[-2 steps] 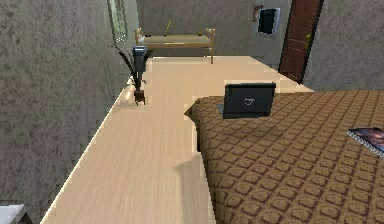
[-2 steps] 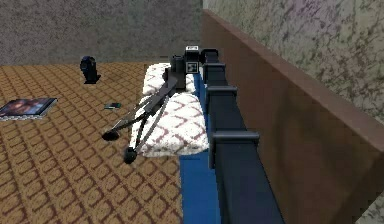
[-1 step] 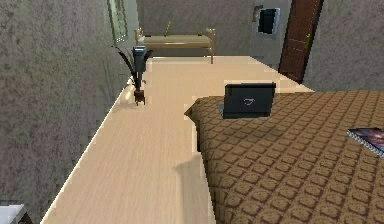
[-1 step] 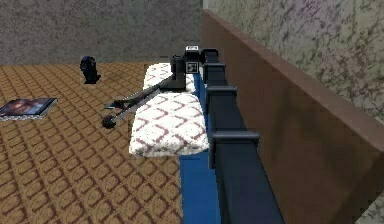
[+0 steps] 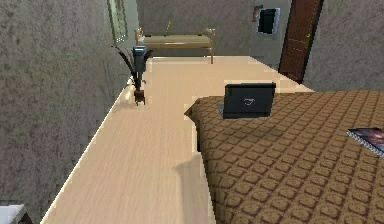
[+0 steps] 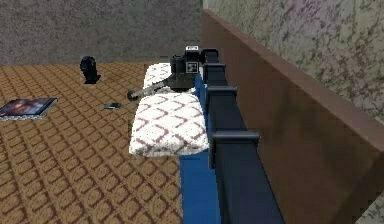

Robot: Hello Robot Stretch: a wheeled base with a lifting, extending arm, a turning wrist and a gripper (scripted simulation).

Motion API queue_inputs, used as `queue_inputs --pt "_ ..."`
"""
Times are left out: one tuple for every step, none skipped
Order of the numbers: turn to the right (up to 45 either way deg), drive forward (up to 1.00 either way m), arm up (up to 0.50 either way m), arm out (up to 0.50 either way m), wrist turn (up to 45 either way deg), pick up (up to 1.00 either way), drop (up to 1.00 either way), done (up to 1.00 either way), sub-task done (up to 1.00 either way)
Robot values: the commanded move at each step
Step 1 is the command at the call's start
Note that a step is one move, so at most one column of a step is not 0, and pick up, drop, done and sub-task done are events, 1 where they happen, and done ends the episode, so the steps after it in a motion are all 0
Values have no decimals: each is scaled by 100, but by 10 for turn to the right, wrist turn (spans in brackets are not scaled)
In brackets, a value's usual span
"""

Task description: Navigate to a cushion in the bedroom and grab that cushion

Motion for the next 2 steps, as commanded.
queue_inputs --pt "0 0 0 0 150 0 0 0 0" --pt "0 0 -30 0 0 0 0 0 0"
